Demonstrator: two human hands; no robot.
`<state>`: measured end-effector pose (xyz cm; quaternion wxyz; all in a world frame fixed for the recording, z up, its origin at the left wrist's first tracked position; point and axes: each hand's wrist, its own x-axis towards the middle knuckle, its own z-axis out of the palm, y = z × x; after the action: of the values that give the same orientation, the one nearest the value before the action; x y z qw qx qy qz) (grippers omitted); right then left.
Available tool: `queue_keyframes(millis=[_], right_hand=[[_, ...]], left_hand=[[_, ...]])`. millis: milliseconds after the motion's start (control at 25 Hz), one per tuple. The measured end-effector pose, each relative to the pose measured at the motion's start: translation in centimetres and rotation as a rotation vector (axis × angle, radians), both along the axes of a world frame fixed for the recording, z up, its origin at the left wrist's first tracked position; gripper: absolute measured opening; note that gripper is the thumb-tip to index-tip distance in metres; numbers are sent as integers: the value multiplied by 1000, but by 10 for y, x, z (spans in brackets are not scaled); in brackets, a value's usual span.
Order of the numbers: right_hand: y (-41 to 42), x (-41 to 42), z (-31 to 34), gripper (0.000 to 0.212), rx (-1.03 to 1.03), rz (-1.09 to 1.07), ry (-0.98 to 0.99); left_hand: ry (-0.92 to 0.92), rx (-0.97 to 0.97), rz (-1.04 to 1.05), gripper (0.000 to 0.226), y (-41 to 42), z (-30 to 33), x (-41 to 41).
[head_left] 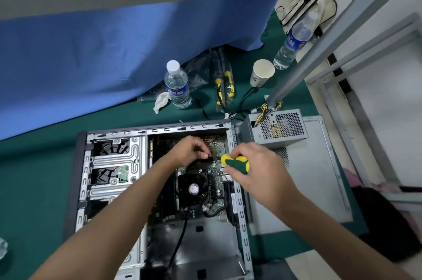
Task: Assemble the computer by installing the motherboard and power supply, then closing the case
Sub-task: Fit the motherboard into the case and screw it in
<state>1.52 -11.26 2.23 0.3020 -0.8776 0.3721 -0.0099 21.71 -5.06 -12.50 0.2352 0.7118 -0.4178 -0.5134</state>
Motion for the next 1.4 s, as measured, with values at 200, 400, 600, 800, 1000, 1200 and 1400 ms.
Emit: queue_keyframes(millis=[200, 400, 600, 800, 1000, 1200, 1400], right_hand=[[15, 11, -6, 32, 17, 4, 10], [-1, 17, 2, 24, 42, 32, -14], [-26, 31, 17, 29, 61, 144, 5], [-43, 41, 24, 30, -243, 334, 161], [-41, 49, 20, 35, -216, 375, 163], [-43, 52, 12, 35, -203, 447, 267], [-39, 48, 8, 37, -170, 400, 247]], left_hand=[[-273, -49, 2, 8, 27, -7, -11], [-358, -88, 141, 10, 22, -12, -40], [-419, -50, 173, 9, 2, -8, -62], [-401, 99, 410, 15, -11, -12, -76], [-394, 114, 472, 17, -26, -18, -76], [-410, 134, 482, 32, -29, -26, -78], [-323, 70, 517, 23, -29, -29, -77]])
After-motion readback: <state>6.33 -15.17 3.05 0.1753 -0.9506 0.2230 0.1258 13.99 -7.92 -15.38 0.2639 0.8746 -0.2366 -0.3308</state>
